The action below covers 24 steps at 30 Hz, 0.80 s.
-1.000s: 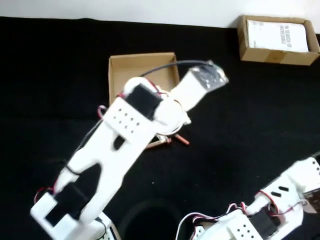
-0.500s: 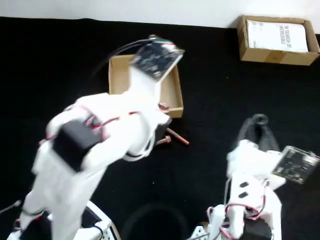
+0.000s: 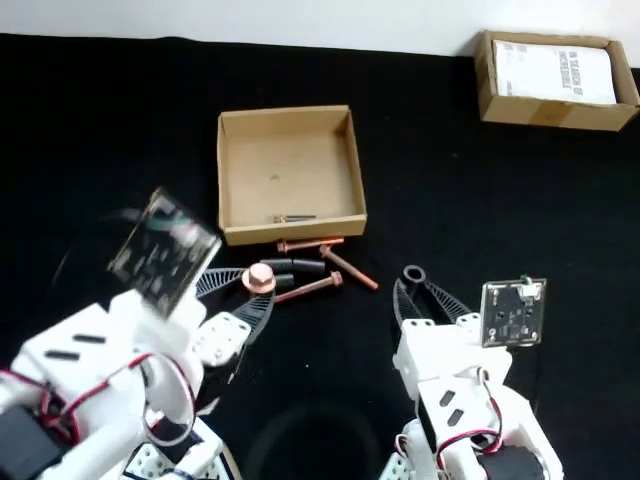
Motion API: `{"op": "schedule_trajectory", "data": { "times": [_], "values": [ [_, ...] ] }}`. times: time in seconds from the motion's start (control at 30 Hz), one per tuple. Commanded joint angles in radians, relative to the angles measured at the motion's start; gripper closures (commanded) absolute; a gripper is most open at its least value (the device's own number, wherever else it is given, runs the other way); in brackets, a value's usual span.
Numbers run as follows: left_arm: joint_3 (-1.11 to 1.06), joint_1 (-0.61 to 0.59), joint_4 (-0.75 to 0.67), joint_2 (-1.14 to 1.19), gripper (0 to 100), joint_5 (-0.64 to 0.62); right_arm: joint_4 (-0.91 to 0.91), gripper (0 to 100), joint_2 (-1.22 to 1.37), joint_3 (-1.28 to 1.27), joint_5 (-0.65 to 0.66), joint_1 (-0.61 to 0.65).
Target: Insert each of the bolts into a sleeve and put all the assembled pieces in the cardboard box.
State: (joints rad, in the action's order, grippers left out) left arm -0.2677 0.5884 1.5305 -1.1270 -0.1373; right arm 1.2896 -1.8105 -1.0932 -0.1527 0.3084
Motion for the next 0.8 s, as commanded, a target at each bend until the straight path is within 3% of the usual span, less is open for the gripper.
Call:
{"op": "schedule_trajectory", "data": {
  "times": [0.0,0.17,0.3,0.43,0.77],
  "values": [
    [-0.234,-0.042,-0.276,-0.079,99,-0.002,-0.059,99.2,-0.004,-0.019,-0.002,0.008],
    [-0.515,-0.127,-0.763,-0.111,99,-0.141,-0.231,99.2,-0.005,-0.065,-0.002,0.007],
    [-0.619,-0.131,-1.037,-0.073,99,-0.176,-0.344,99.2,-0.005,-0.107,-0.002,0.007],
    [-0.562,-0.088,-1.088,0.041,99,-0.176,-0.364,99.2,-0.005,-0.162,-0.002,0.007],
    [-0.246,0.027,-1.025,0.366,99,-0.176,-0.46,99.2,-0.005,-0.28,0.0,0.007]
  ]
}}
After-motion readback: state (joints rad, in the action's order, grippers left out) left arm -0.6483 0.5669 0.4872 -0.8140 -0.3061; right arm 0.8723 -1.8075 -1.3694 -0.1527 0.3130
